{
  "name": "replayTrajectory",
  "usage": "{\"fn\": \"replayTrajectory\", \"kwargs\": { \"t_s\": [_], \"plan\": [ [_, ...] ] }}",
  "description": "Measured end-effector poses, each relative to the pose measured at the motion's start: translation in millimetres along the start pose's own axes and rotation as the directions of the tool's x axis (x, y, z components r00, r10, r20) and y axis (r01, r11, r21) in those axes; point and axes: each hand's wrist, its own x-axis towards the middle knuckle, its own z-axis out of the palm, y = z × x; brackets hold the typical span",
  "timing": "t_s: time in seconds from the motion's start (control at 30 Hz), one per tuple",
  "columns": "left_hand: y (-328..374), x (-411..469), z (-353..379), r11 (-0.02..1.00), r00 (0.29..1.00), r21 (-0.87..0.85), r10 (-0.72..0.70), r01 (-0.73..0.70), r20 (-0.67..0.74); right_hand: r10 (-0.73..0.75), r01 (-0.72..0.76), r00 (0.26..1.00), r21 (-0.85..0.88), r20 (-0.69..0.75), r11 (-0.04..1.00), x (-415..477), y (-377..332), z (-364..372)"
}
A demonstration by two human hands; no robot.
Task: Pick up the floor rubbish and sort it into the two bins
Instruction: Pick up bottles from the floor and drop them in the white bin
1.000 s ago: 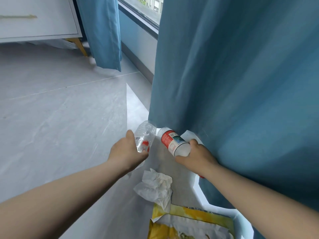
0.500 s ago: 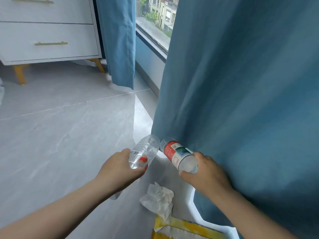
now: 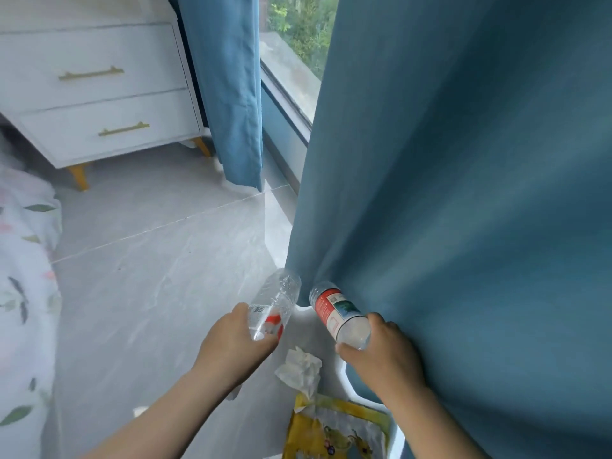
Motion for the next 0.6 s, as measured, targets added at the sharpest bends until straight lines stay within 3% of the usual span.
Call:
{"fn": "replayTrajectory", "kwargs": {
  "t_s": [0.43, 0.6],
  "plan": [
    [168.5, -188.2, -202.9, 0.997, 0.999, 0.061, 0.046, -0.046, 0.013, 0.03, -0.028, 0.993, 0.021, -0.118, 0.999, -194.7, -49.2, -277.9],
    [213.5, -254.6, -270.1, 0.991, 0.993, 0.058, 0.116, -0.117, 0.026, 0.086, -0.071, 0.986, 0.109, -0.145, 0.992, -269.9, -58.0, -353.7]
  ]
}}
